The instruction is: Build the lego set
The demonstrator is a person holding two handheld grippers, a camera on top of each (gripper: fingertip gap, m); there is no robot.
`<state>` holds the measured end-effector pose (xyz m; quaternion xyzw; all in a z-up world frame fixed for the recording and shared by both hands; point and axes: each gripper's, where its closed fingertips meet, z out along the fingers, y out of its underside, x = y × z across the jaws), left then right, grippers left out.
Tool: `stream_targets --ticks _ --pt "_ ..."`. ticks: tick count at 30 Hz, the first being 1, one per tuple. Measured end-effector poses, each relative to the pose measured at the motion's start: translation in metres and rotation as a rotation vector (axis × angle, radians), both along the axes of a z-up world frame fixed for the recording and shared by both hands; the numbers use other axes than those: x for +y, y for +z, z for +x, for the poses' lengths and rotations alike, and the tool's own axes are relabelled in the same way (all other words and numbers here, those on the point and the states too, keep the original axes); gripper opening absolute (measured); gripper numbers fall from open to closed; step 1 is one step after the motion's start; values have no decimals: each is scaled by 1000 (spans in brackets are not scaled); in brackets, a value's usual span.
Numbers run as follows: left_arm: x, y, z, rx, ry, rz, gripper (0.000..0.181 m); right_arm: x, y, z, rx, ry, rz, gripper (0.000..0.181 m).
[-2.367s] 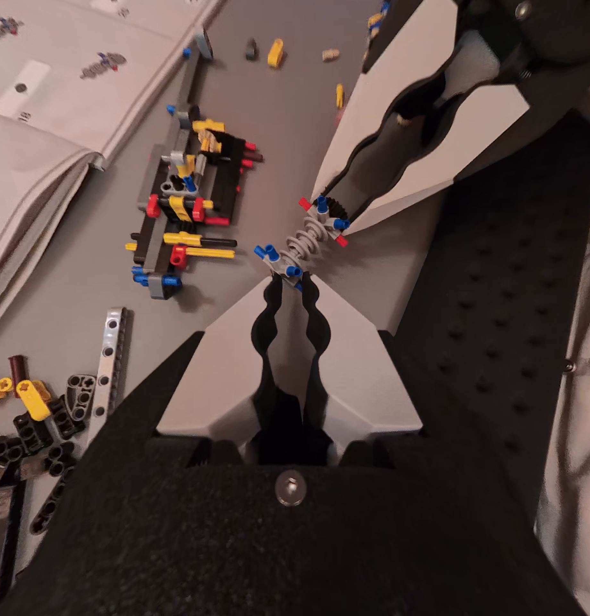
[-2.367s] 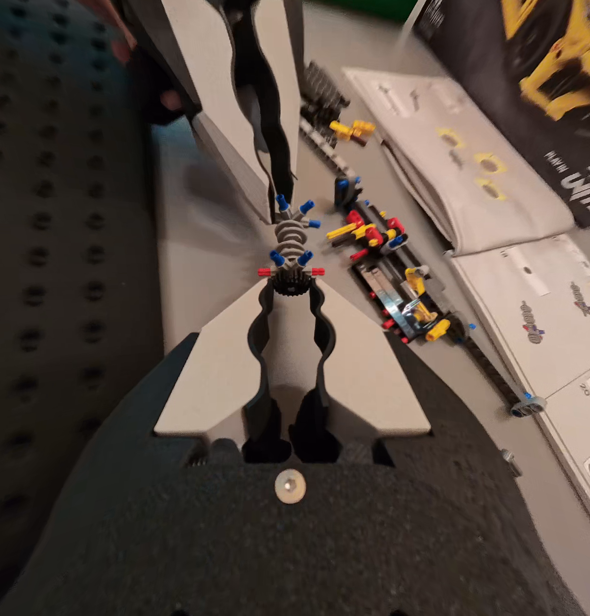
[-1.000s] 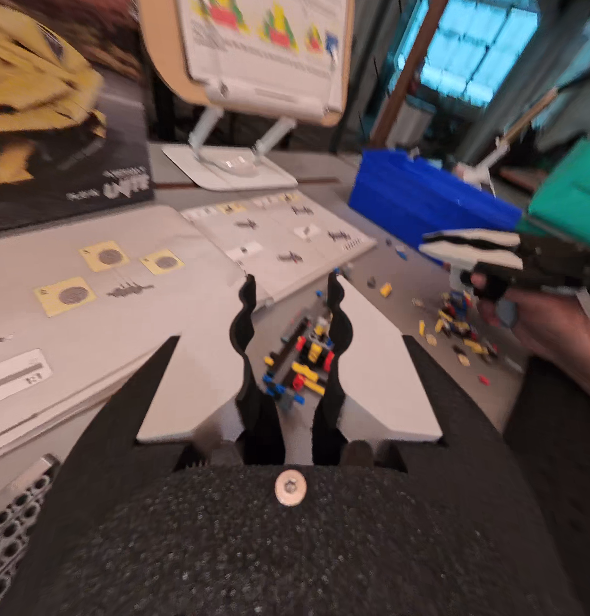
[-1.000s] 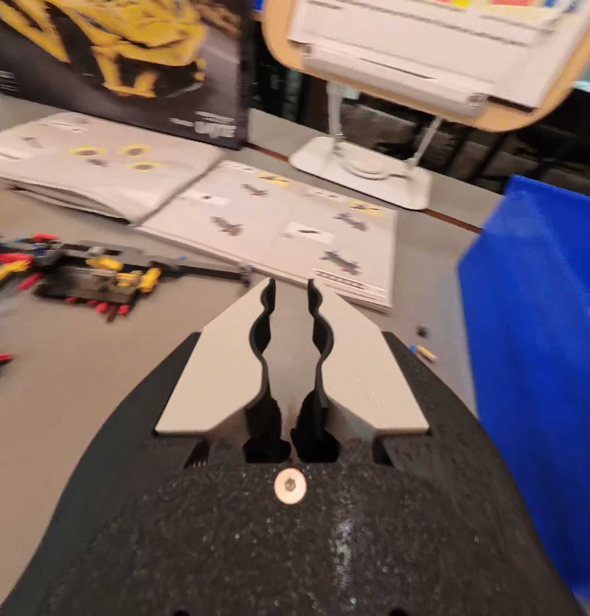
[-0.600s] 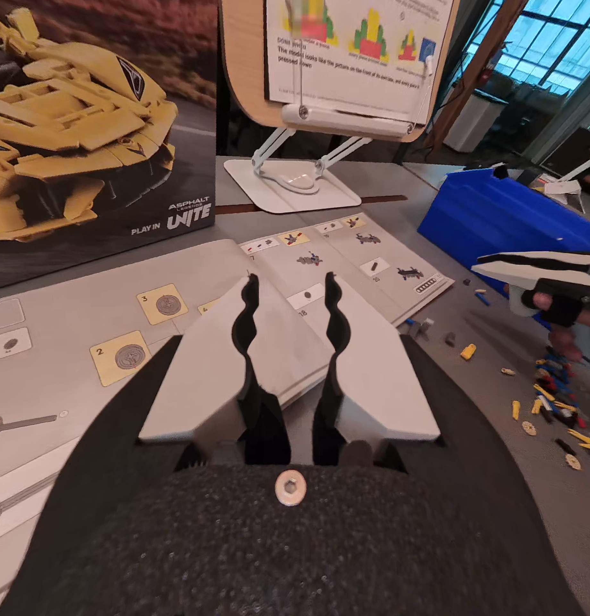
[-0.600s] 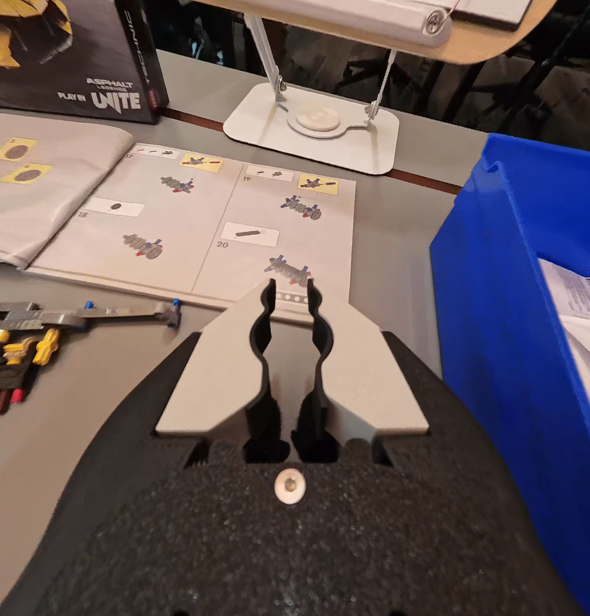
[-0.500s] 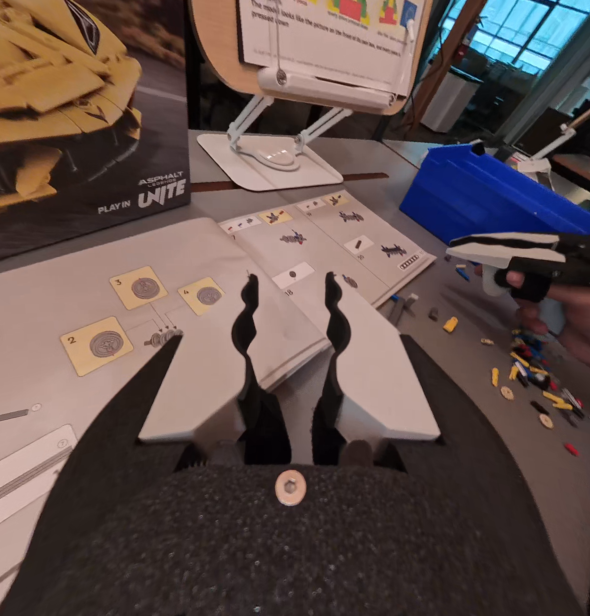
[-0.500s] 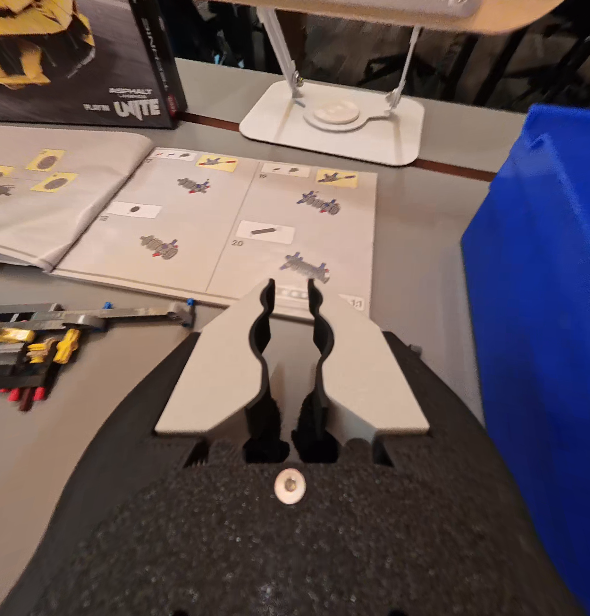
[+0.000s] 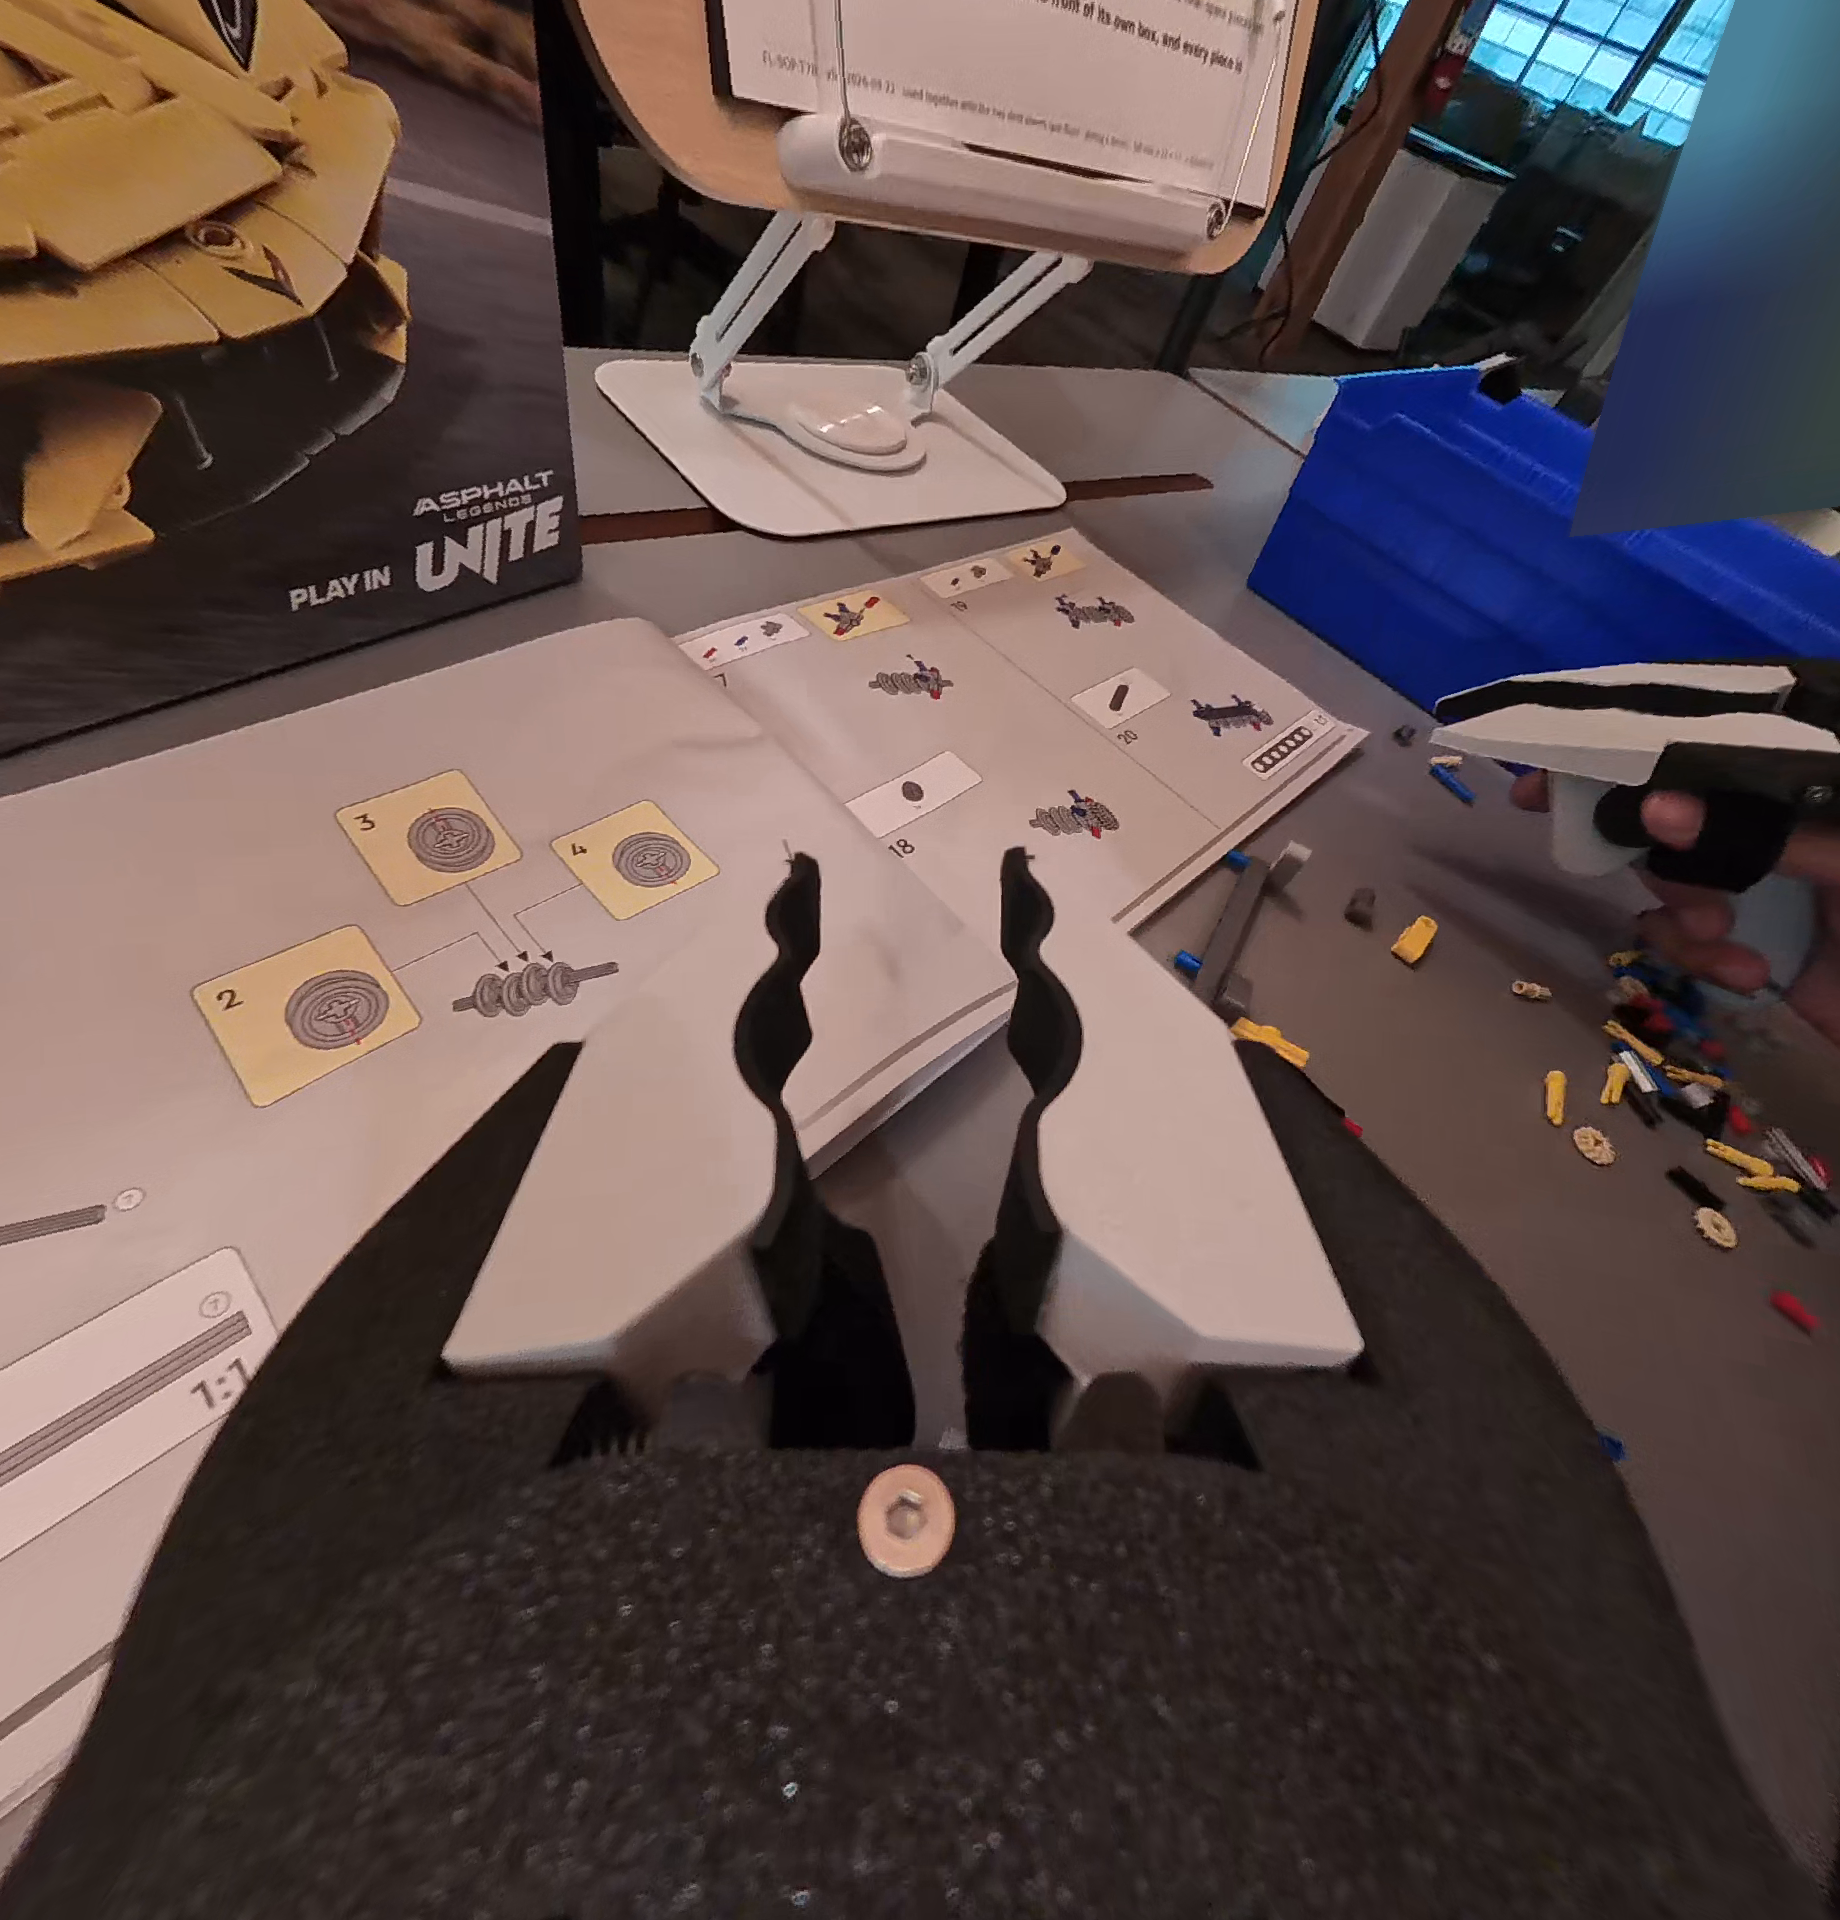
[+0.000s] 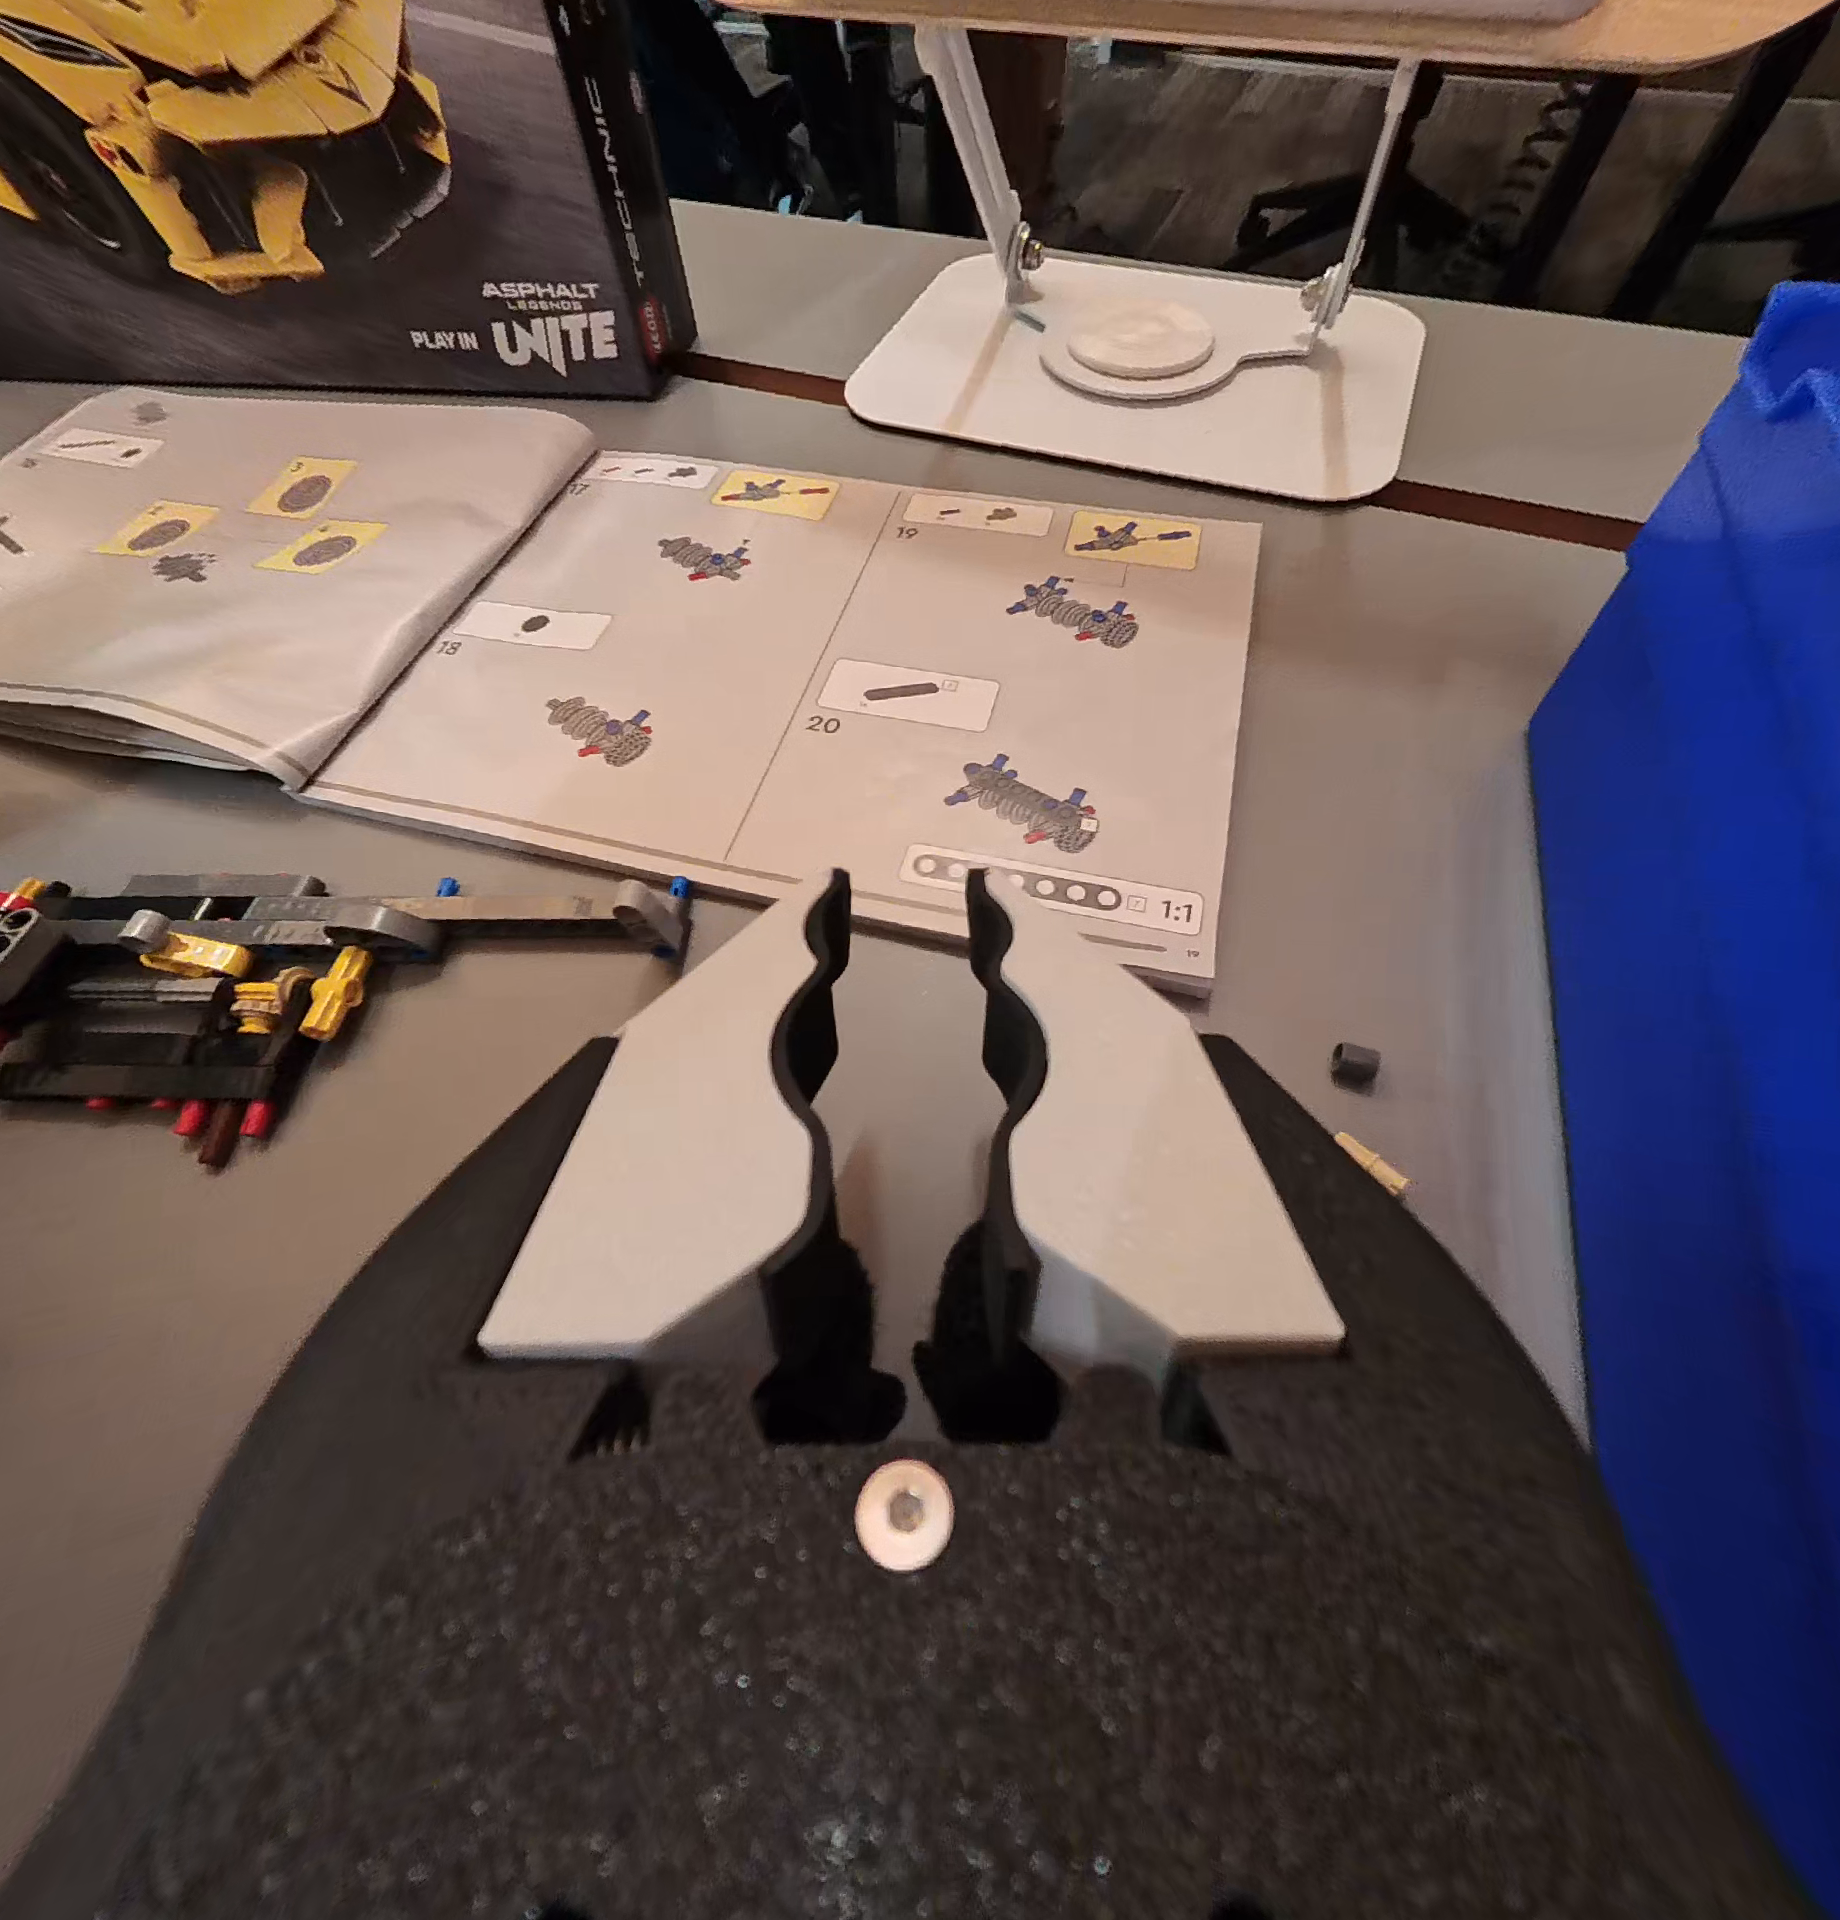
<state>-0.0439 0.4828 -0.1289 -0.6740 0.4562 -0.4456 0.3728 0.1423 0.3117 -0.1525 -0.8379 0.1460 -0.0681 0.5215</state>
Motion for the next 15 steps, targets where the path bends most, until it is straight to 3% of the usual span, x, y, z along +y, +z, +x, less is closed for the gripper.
stream_targets --ticks 5,15 --pt "2 -2 -1 -13 -2 -70 33 2 -3 -1 67 11 21 20" --pt "-3 -3 0 -17 -33 -123 31 3 -5 -2 42 21 1 19"
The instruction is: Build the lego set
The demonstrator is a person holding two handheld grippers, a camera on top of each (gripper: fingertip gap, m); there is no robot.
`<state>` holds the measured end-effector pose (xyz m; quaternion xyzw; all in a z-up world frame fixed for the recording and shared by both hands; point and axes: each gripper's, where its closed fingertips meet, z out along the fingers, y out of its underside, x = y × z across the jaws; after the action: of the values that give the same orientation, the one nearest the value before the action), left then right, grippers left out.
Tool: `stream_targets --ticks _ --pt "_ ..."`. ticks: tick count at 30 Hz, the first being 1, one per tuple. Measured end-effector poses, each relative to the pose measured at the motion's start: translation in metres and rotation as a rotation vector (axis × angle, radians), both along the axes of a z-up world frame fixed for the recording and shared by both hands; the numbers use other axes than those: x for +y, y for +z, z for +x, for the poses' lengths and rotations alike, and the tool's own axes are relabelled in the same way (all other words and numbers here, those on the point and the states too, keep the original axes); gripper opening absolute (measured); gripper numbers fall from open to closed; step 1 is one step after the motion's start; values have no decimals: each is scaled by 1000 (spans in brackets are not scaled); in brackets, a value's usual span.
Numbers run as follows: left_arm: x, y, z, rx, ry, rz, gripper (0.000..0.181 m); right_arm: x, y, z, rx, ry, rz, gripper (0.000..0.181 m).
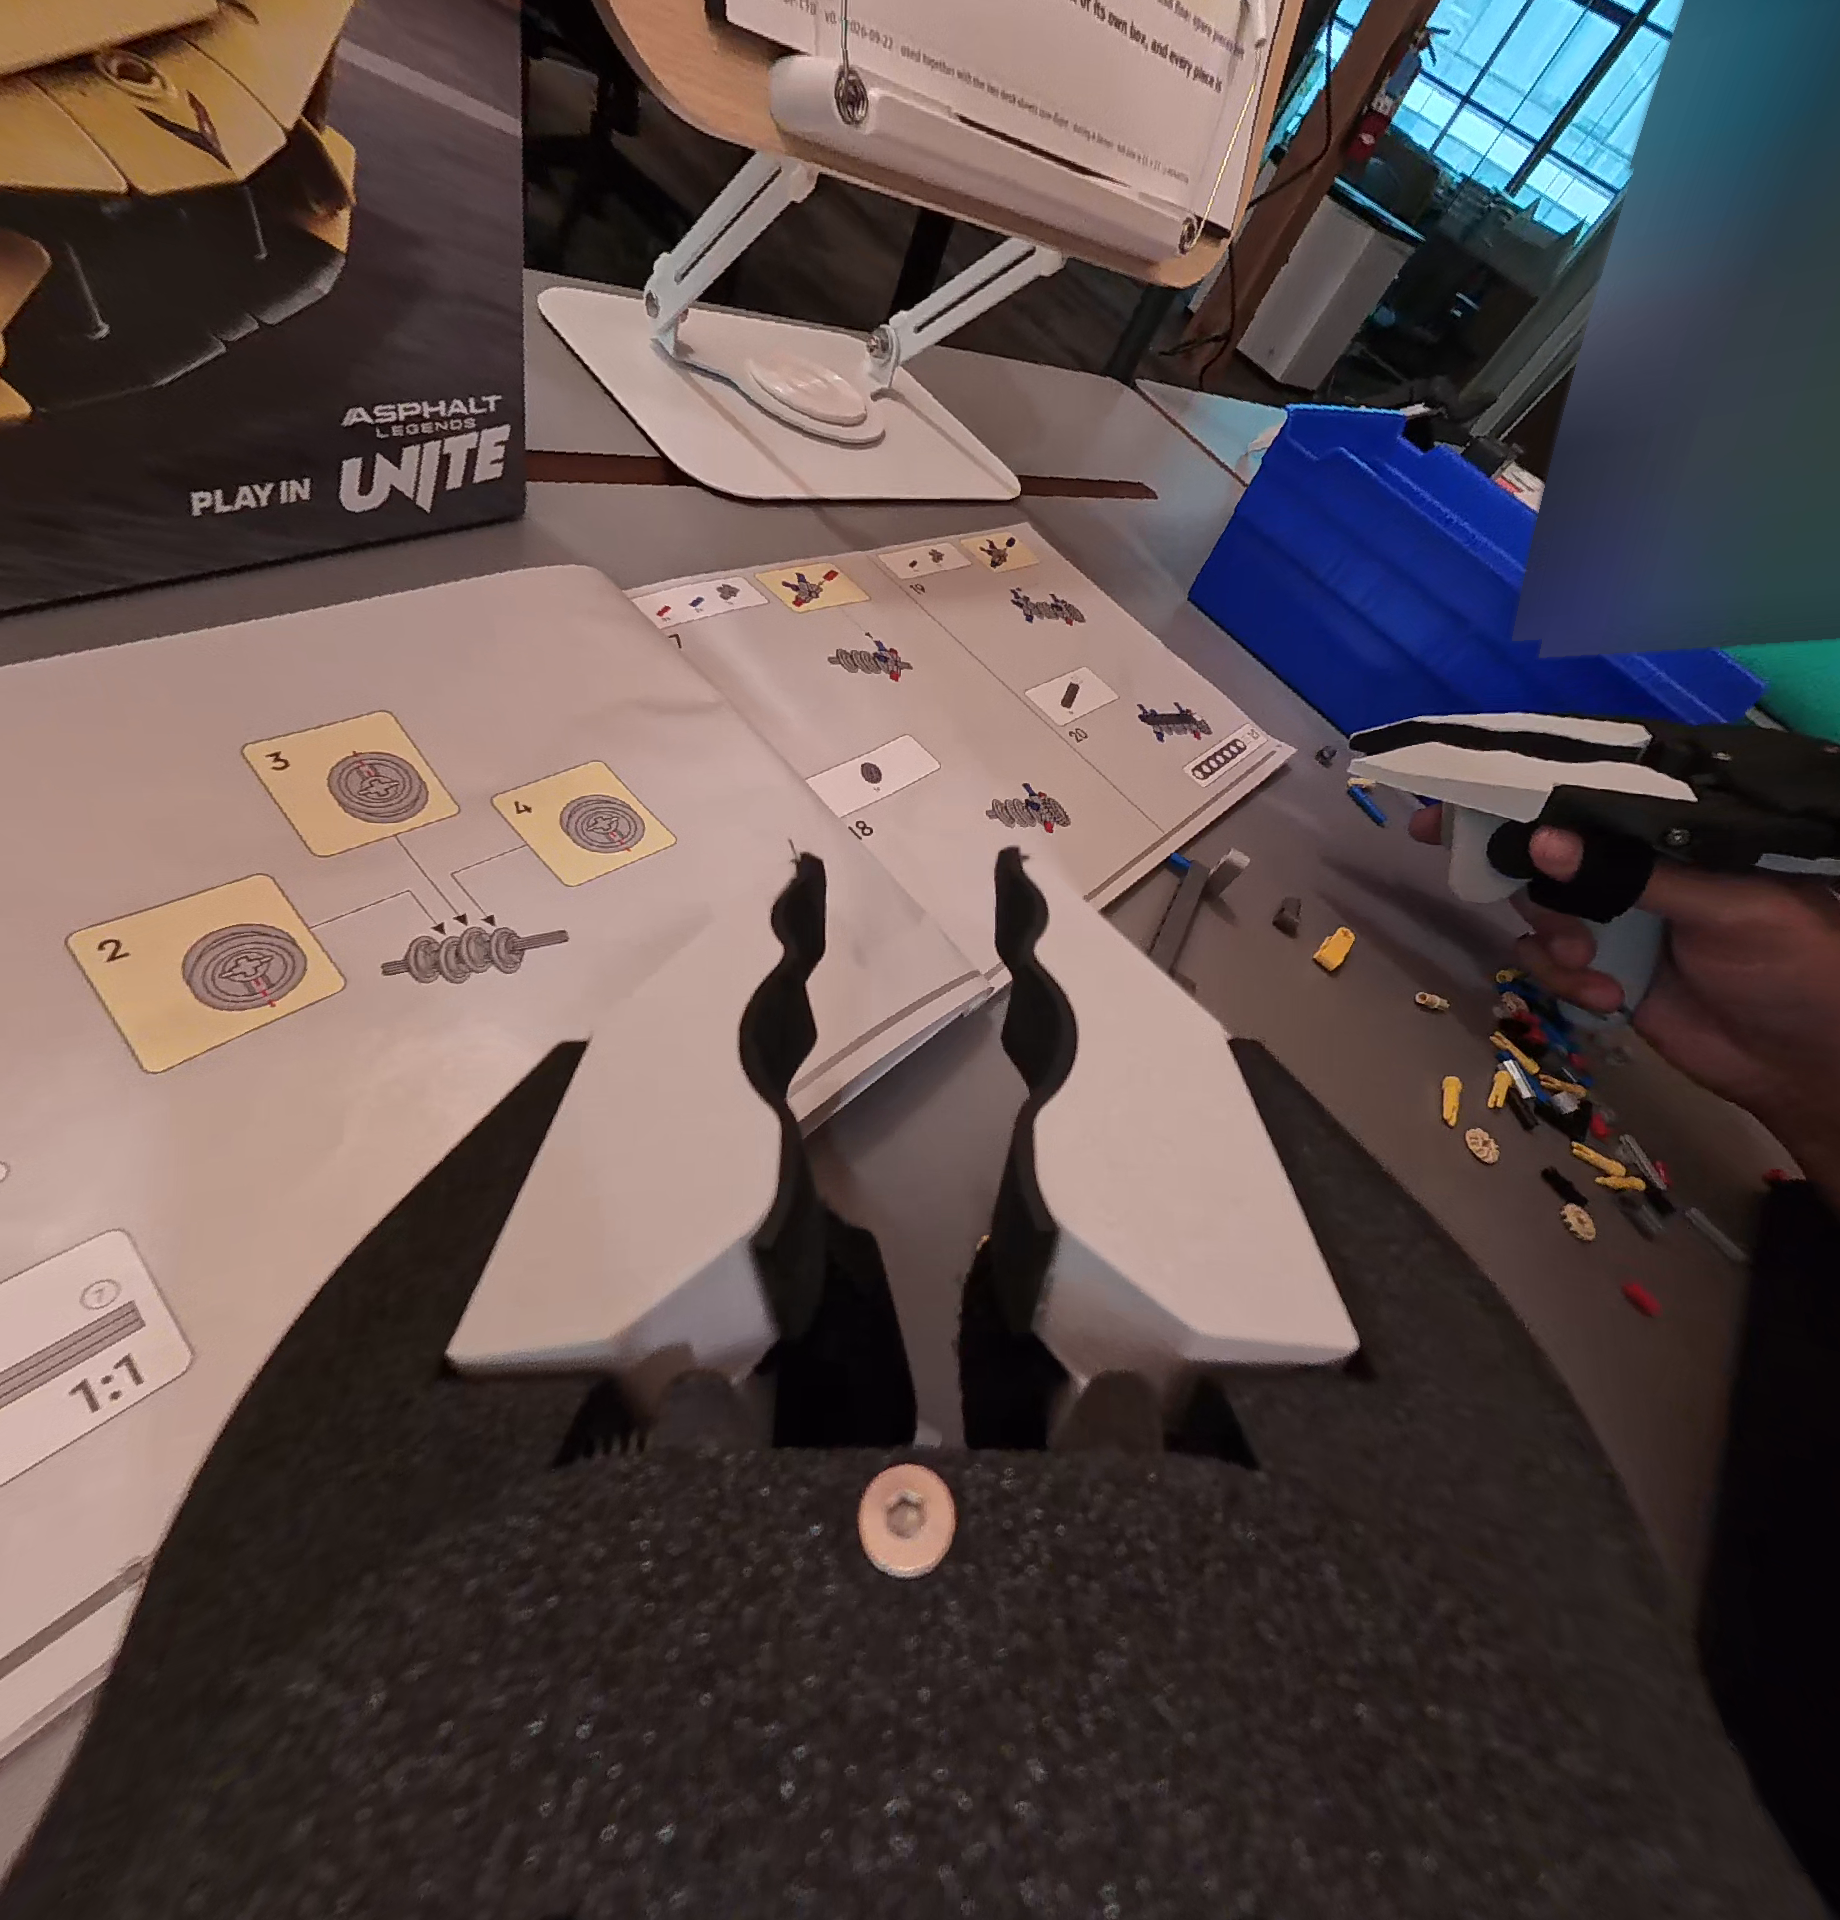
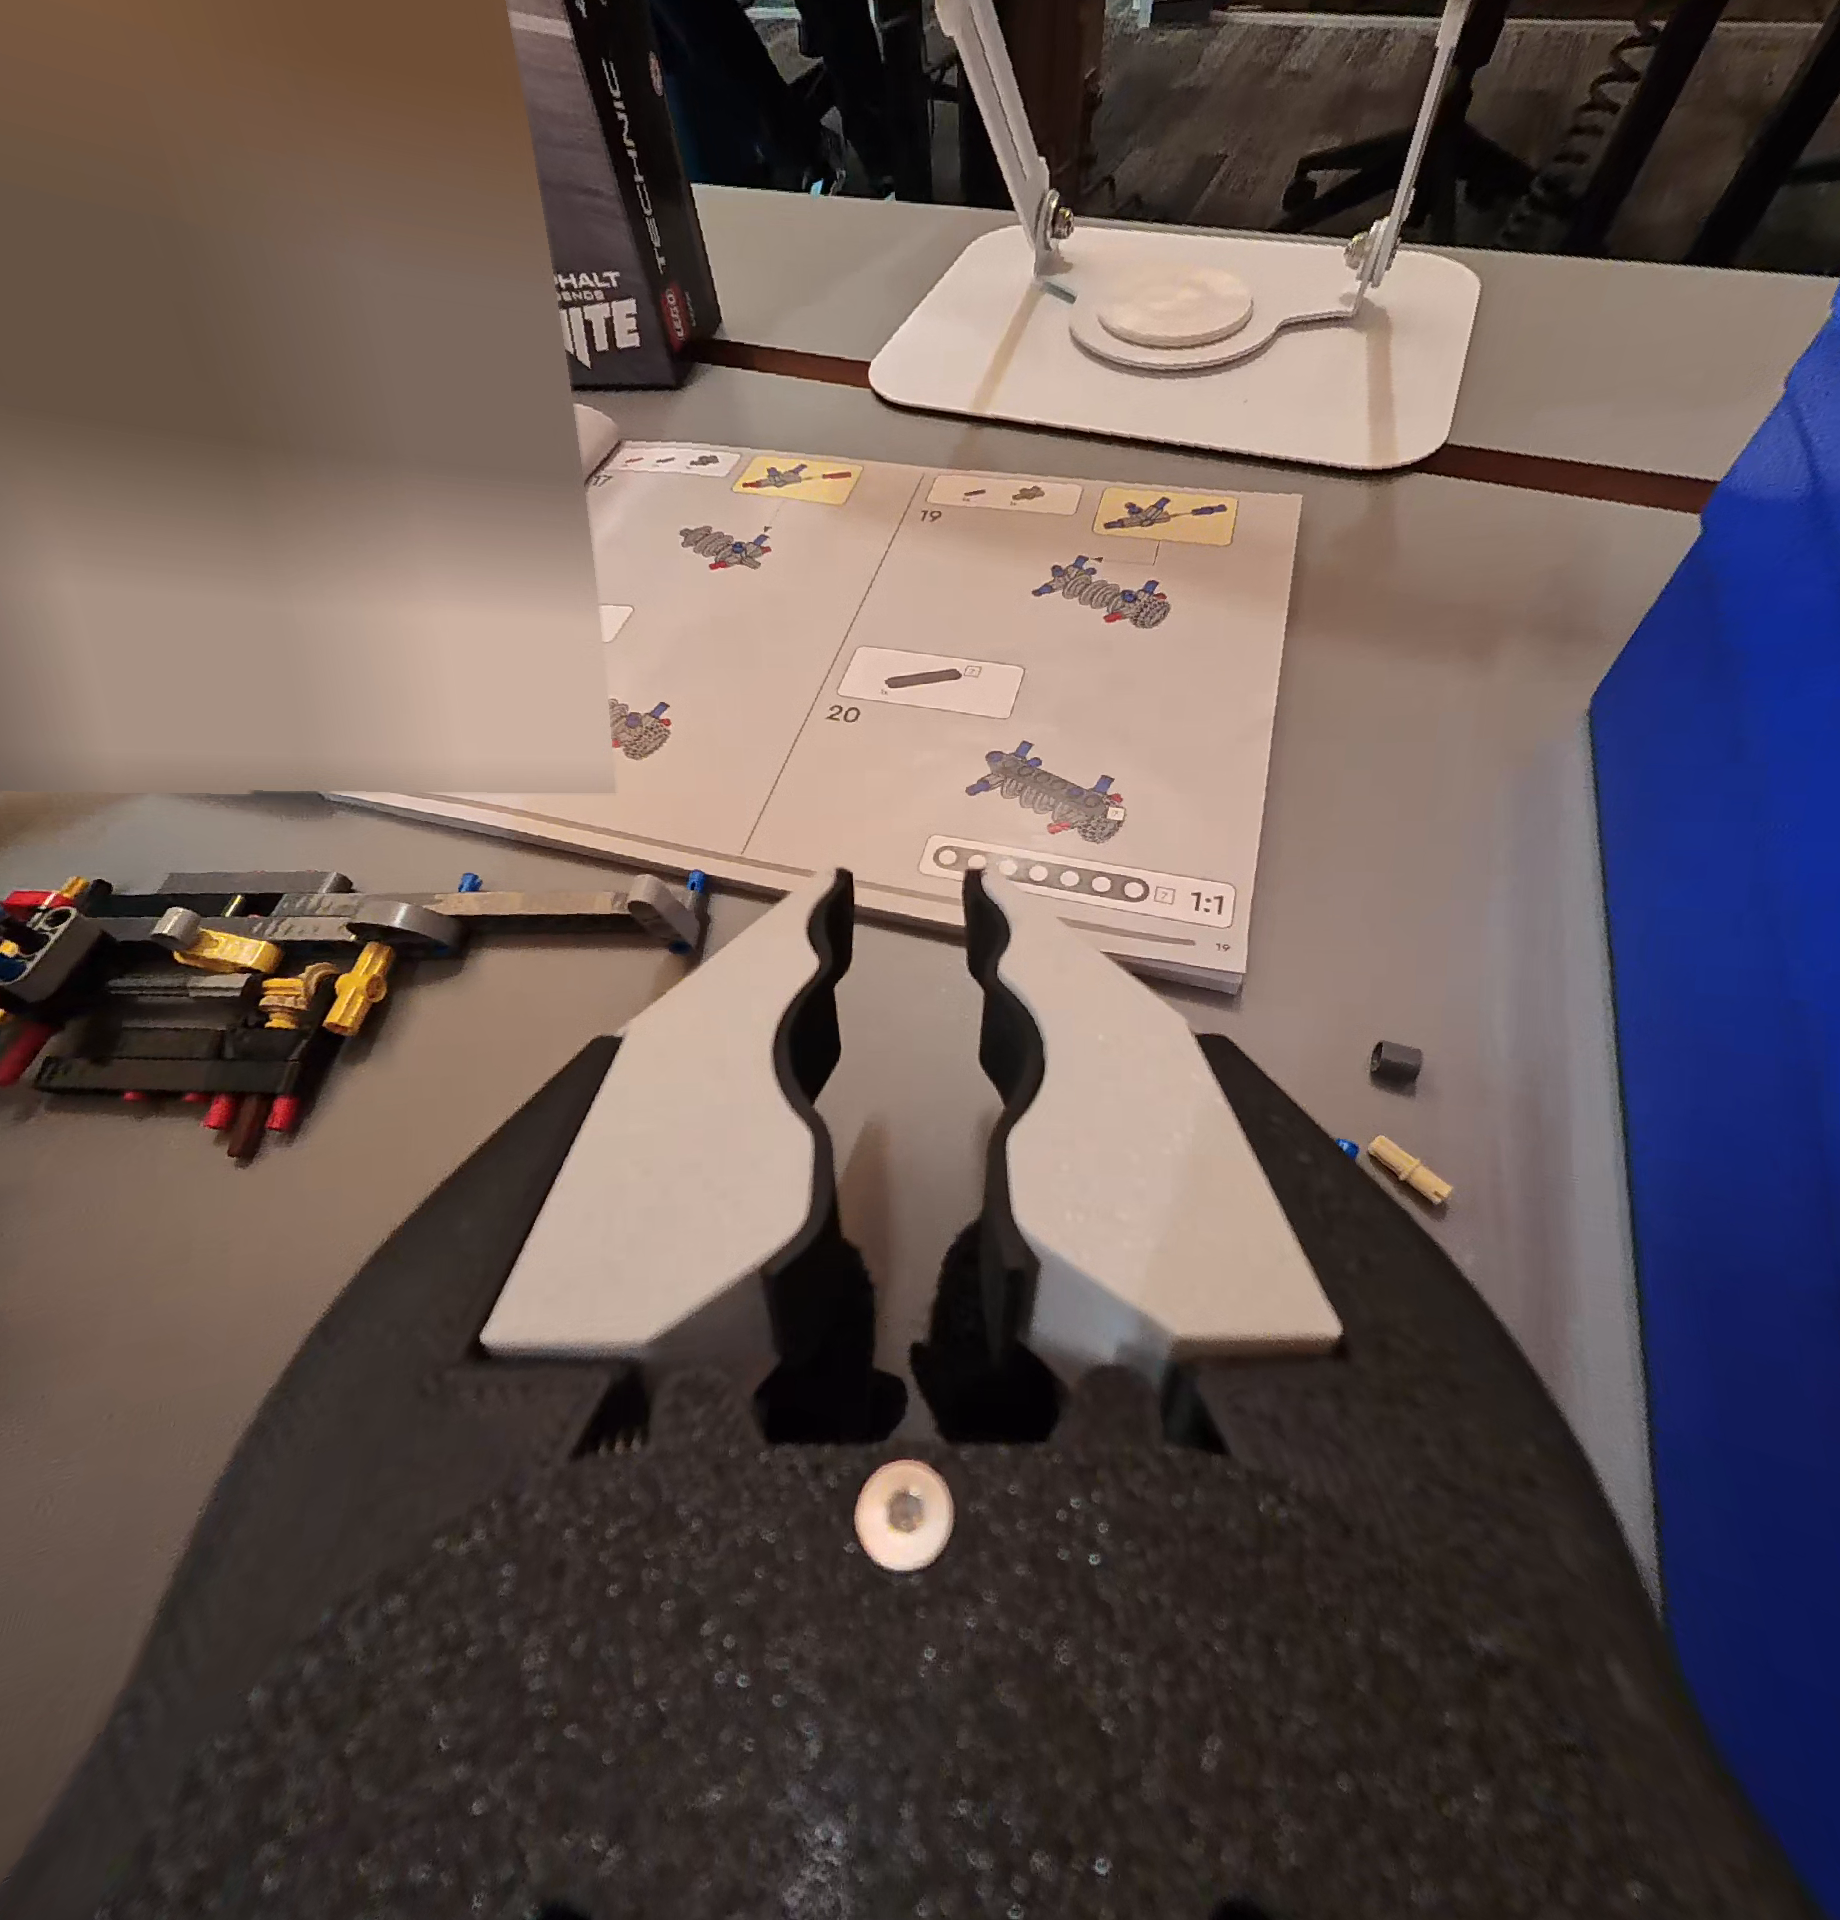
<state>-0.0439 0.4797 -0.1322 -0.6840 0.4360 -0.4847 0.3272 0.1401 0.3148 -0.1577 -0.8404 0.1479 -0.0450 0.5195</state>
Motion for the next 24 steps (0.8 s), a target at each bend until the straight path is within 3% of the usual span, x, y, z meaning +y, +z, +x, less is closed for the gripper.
stream_targets --ticks 24 --pt "-4 -14 3 66 -20 71 31 -2 -6 4 -15 -8 -29 19"
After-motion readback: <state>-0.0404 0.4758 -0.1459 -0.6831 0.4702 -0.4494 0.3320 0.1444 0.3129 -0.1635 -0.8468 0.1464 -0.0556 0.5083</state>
